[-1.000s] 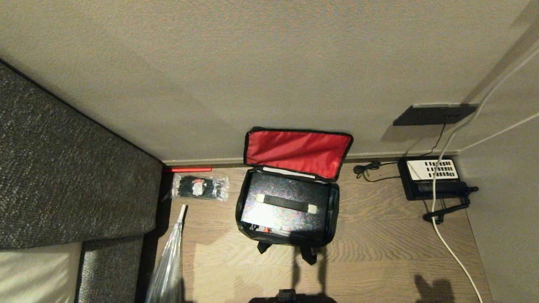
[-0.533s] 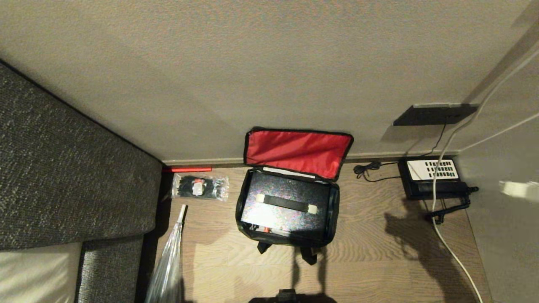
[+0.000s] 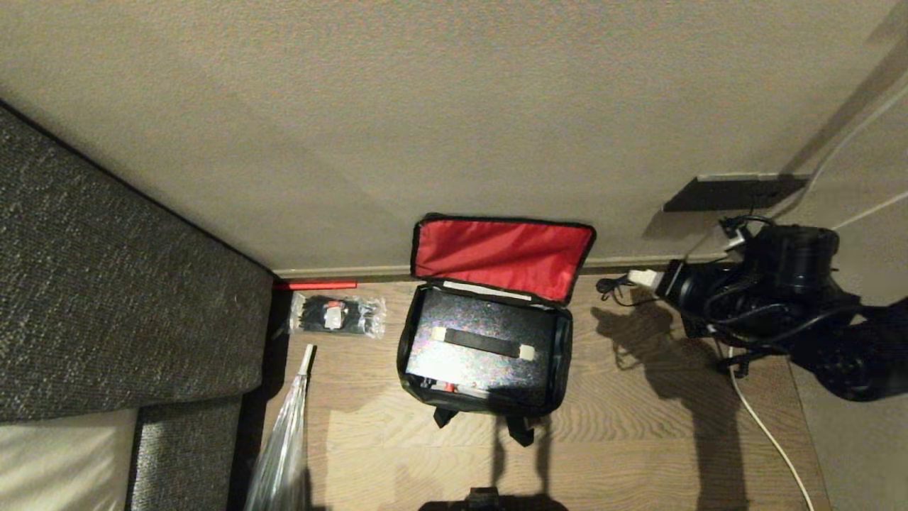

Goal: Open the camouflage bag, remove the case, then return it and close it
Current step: Close the top of the storage box

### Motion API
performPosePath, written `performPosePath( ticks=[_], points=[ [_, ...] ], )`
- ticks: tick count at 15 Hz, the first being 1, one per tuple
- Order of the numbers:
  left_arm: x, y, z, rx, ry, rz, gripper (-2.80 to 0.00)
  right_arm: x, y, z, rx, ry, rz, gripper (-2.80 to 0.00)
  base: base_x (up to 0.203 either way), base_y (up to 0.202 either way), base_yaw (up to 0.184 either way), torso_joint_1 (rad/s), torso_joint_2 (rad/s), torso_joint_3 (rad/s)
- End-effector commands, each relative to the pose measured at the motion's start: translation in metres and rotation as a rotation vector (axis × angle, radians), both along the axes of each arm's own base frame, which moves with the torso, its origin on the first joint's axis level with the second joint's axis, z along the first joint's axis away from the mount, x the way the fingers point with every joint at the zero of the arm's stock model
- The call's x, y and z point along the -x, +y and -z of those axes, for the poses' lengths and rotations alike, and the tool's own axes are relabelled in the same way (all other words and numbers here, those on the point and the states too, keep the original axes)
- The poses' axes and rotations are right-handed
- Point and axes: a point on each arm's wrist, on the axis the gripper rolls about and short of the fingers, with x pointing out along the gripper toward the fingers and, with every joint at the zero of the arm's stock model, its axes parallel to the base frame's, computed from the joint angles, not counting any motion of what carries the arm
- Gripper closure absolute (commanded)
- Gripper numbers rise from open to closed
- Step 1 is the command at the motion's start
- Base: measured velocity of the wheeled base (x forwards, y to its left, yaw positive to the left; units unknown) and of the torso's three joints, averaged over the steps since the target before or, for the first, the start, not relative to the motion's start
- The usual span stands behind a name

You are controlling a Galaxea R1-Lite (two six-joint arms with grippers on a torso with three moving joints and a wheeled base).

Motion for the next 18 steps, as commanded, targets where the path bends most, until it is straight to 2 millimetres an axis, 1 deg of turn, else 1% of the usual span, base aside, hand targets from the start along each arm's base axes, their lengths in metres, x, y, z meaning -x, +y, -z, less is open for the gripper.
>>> performPosePath(
  ticks=[1,2,5,9,11,14,15,16,18],
  points=[
    [0.0,0.0,0.001,0.0,0.0,-0.001,0.0,-0.035,0.018,0.034,-0.029,-0.073,-0.042,-2.8,0.0,0.0,0.0,0.0,0.0,0.0],
    [0.0,0.0,0.001,0.0,0.002,-0.002,0.0,-0.039,0.022,0.035,-0.039,-0.093,-0.067,-2.8,0.0,0.0,0.0,0.0,0.0,0.0],
    [0.0,0.0,0.001,0.0,0.002,-0.001,0.0,-0.043,0.025,0.045,-0.077,-0.076,-0.137,-2.8,0.0,0.0,0.0,0.0,0.0,0.0],
    [0.0,0.0,0.001,0.0,0.001,-0.001,0.0,-0.056,0.028,0.055,-0.105,-0.165,-0.223,-2.8,0.0,0.0,0.0,0.0,0.0,0.0],
    [0.0,0.0,0.001,0.0,0.001,-0.001,0.0,-0.069,0.027,0.049,-0.094,-0.229,-0.221,-2.8,0.0,0.0,0.0,0.0,0.0,0.0],
    [0.0,0.0,0.001,0.0,0.001,-0.001,0.0,-0.084,0.017,0.045,-0.044,-0.3,-0.217,-2.8,0.0,0.0,0.0,0.0,0.0,0.0],
    [0.0,0.0,0.001,0.0,0.0,-0.001,0.0,-0.091,0.012,0.04,-0.011,-0.348,-0.241,-2.8,0.0,0.0,0.0,0.0,0.0,0.0],
    [0.0,0.0,0.001,0.0,0.001,-0.001,0.0,-0.096,0.006,0.039,0.006,-0.37,-0.258,-2.8,0.0,0.0,0.0,0.0,0.0,0.0],
    [0.0,0.0,0.001,0.0,0.001,-0.001,0.0,-0.106,0.005,0.04,0.011,-0.388,-0.266,-2.8,0.0,0.0,0.0,0.0,0.0,0.0]
  ],
)
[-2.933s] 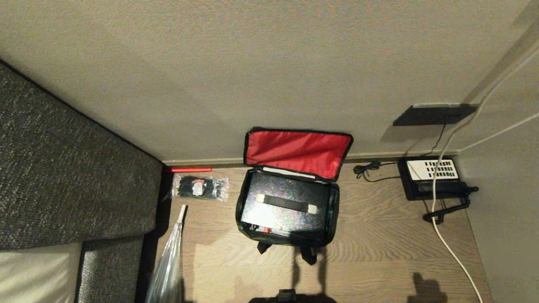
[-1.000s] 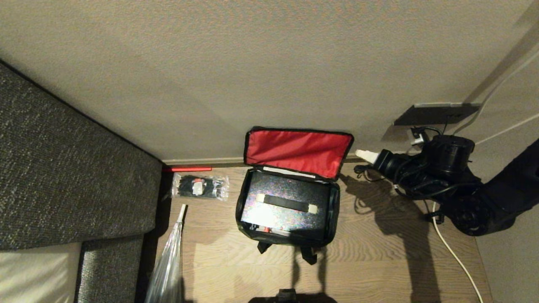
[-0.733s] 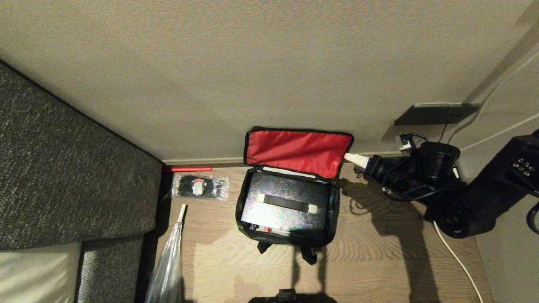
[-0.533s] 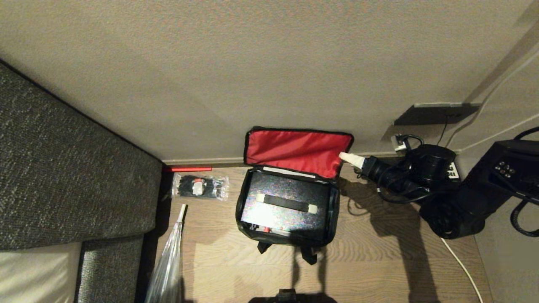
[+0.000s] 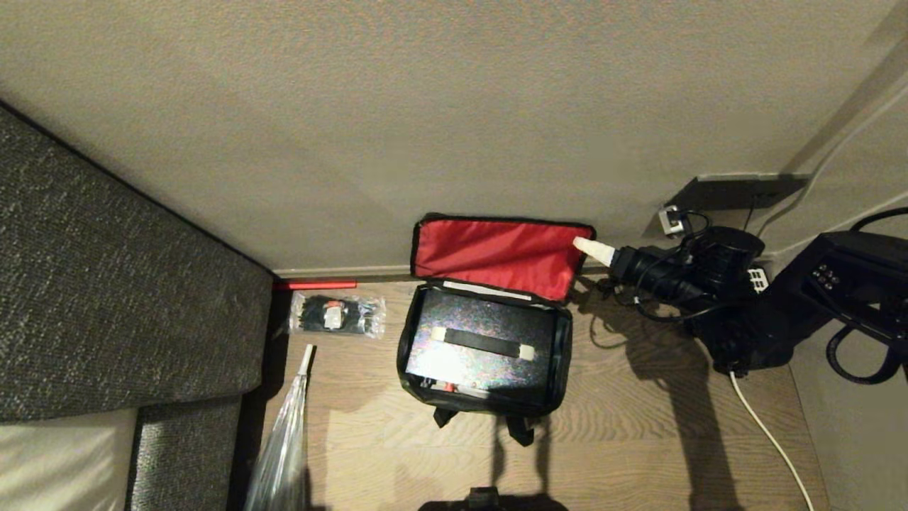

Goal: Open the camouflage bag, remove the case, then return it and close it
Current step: Close the top of the storage box

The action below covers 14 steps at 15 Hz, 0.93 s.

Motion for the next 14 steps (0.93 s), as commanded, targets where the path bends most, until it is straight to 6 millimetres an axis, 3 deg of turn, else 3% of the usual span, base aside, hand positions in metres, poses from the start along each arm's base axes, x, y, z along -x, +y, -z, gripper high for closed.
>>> performPosePath(
  ticks=[1,5,14],
  points=[
    [0.0,0.0,0.001,0.0,0.001,-0.001,0.0,-0.013,-0.001,0.002,-0.003,-0.039,-0.003,-2.8,0.0,0.0,0.0,0.0,0.0,0.0],
    [0.0,0.0,0.001,0.0,0.001,-0.001,0.0,-0.019,0.002,0.013,-0.002,-0.042,-0.015,-2.8,0.0,0.0,0.0,0.0,0.0,0.0],
    [0.0,0.0,0.001,0.0,-0.001,-0.001,0.0,-0.013,0.02,0.016,-0.01,-0.054,-0.055,-2.8,0.0,0.0,0.0,0.0,0.0,0.0]
  ],
)
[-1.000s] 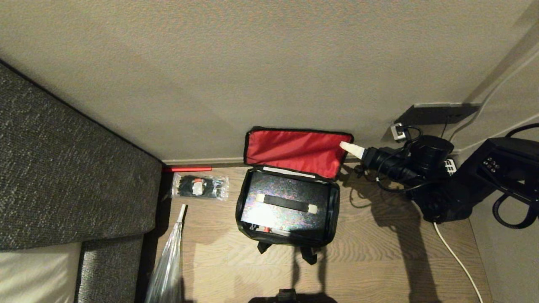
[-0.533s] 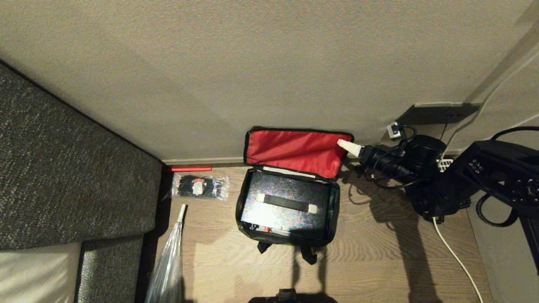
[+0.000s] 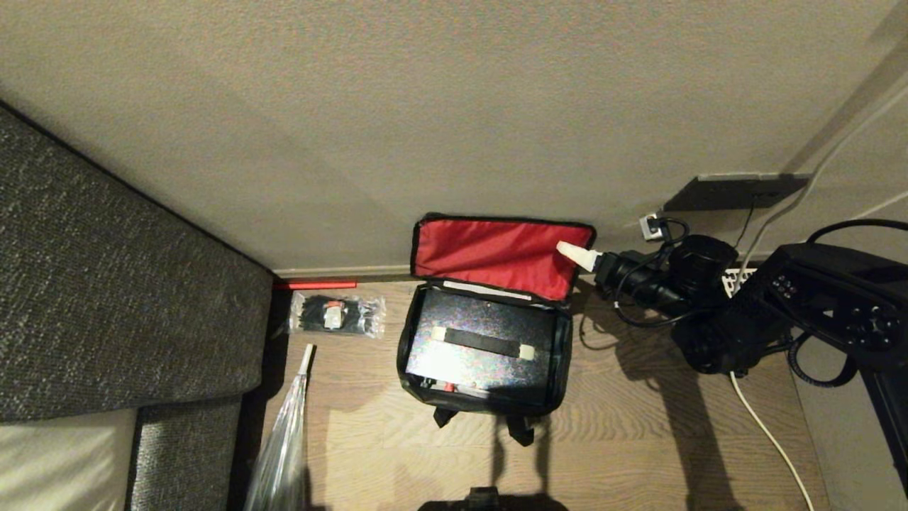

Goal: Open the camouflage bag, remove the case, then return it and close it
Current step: Close the top of the storage box

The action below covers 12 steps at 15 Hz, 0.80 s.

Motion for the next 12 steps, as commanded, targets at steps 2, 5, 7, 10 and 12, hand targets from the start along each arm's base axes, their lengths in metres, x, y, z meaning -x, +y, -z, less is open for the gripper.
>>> performPosePath(
  ticks=[2,5,7,10,12],
  points=[
    [0.0,0.0,0.001,0.0,0.002,0.0,0.0,0.0,0.002,-0.003,-0.004,-0.02,-0.007,-2.8,0.0,0.0,0.0,0.0,0.0,0.0],
    [0.0,0.0,0.001,0.0,0.002,0.0,0.0,0.001,0.002,-0.003,-0.015,-0.057,-0.006,0.0,0.0,0.0,0.0,0.0,0.0,0.0],
    [0.0,0.0,0.001,0.0,0.002,0.0,0.0,0.001,0.002,-0.004,-0.013,-0.063,-0.004,0.0,0.0,0.0,0.0,0.0,0.0,0.0],
    [0.0,0.0,0.001,0.0,0.001,0.0,0.0,0.007,0.001,-0.004,-0.008,-0.045,-0.006,0.0,0.0,0.0,0.0,0.0,0.0,0.0],
    [0.0,0.0,0.001,0.0,0.002,0.0,0.0,0.018,0.0,-0.003,0.002,-0.007,-0.017,0.0,0.0,0.0,0.0,0.0,0.0,0.0]
  ],
)
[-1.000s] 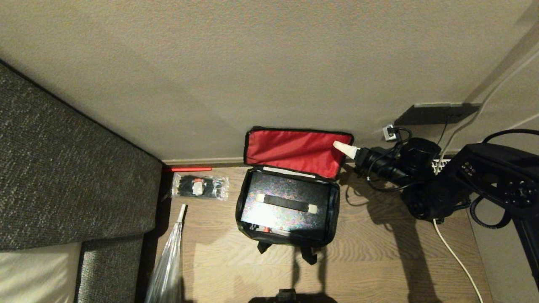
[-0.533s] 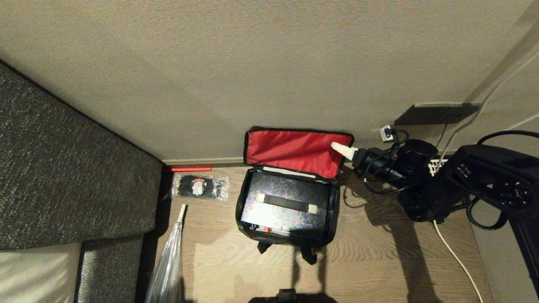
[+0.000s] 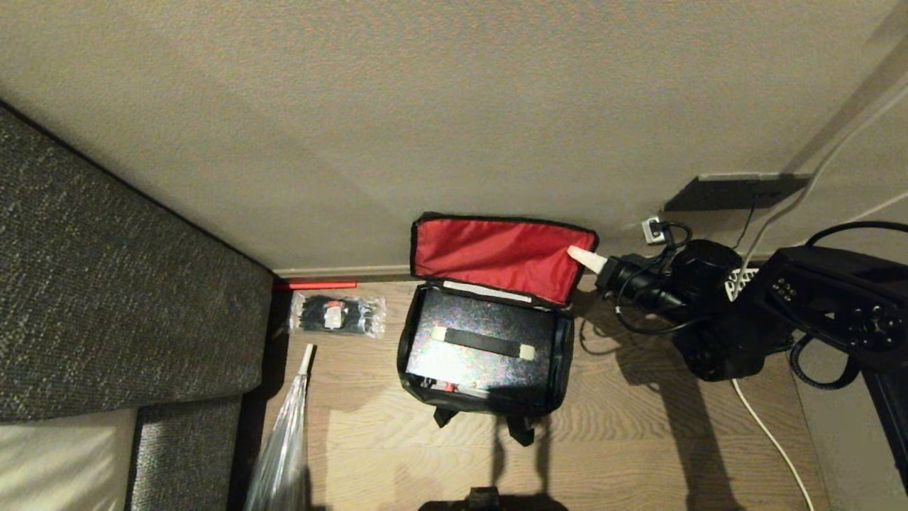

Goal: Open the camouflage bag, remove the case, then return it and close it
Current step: Close the top of the storage box

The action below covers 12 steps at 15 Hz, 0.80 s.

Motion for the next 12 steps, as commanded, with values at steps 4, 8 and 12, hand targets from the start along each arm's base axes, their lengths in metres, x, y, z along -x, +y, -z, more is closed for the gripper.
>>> performPosePath(
  ticks=[4,8,12],
  points=[
    [0.0,0.0,0.001,0.0,0.002,-0.001,0.0,0.036,-0.003,0.005,0.098,0.035,-0.083,0.0,0.0,0.0,0.0,0.0,0.0,0.0],
    [0.0,0.0,0.001,0.0,0.002,-0.002,0.0,0.052,-0.004,0.017,0.236,-0.032,-0.118,0.0,0.0,0.0,0.0,0.0,0.0,0.0],
    [0.0,0.0,0.001,0.0,0.002,-0.002,0.0,0.064,-0.004,0.028,0.328,-0.074,-0.148,-2.8,0.0,0.0,0.0,0.0,0.0,0.0]
  ],
)
